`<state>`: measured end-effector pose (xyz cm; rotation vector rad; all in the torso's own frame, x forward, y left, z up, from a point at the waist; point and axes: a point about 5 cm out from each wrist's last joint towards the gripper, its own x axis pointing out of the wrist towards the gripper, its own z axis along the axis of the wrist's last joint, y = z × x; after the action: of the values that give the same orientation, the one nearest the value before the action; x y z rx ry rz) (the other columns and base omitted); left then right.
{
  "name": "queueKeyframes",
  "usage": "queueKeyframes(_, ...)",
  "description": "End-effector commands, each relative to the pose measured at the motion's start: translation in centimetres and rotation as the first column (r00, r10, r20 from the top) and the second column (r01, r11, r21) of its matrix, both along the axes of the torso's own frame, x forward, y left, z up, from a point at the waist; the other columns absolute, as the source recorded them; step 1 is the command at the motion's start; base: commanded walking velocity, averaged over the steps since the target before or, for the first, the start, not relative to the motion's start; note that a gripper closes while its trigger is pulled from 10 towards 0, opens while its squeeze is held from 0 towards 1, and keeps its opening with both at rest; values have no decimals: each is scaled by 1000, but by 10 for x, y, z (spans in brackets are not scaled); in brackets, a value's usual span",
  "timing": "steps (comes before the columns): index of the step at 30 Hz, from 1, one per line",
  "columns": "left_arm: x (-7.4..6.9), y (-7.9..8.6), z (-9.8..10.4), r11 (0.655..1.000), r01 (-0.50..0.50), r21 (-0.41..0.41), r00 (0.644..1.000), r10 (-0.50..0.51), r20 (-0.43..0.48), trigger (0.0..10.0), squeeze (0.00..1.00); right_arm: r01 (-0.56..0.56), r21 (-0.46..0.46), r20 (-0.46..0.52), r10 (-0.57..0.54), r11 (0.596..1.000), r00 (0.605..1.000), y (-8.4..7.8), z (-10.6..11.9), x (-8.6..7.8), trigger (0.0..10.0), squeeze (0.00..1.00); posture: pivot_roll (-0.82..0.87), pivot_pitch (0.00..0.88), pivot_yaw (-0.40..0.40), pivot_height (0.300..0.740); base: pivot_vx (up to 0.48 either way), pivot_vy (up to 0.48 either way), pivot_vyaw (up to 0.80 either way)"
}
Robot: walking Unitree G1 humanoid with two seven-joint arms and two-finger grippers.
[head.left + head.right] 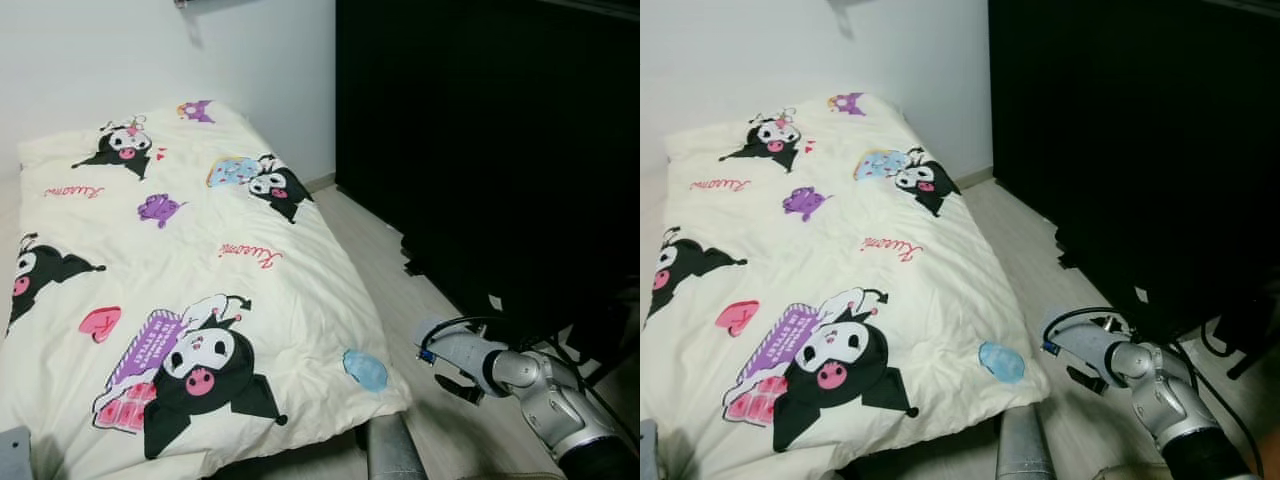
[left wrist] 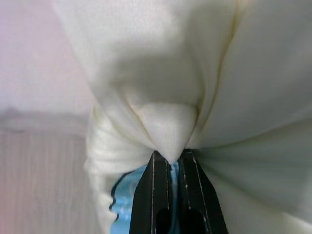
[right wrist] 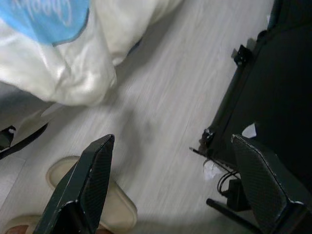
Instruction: Clean up the room
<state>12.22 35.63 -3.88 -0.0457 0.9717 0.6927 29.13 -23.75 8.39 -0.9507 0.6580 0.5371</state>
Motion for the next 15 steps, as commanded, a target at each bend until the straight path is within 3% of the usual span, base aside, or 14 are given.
queueKeyframes(1,-65,13,-12,993,-115,20,972,116,-202,0,0,-11,16,8,11,1000,1000,4,0,0,10000,0,-158,129,70,548,0,0,0)
queueKeyframes(5,-81,5,-21,996,-88,-26,965,79,-250,0,0,-17,15,7,17,1000,1000,5,-1,2,10000,0,-150,126,67,548,0,0,0)
queueKeyframes(8,-84,-5,-28,997,-52,-59,960,34,-277,0,0,-21,15,8,20,1000,1000,6,-1,3,10000,0,-151,123,66,548,0,0,0)
queueKeyframes(10,-83,-11,-32,998,-30,-58,954,11,-299,10000,0,-24,15,12,24,1000,1000,8,0,4,10000,0,-153,120,64,548,0,0,0)
queueKeyframes(14,-80,-16,-34,998,2,-55,950,-20,-311,10000,0,-26,16,14,25,1000,1000,8,0,5,10000,0,-159,118,64,548,0,0,0)
queueKeyframes(15,-75,-19,-36,997,51,-59,946,-67,-318,10000,0,-25,15,15,25,1000,1000,8,0,5,10000,0,-160,116,65,548,0,0,0)
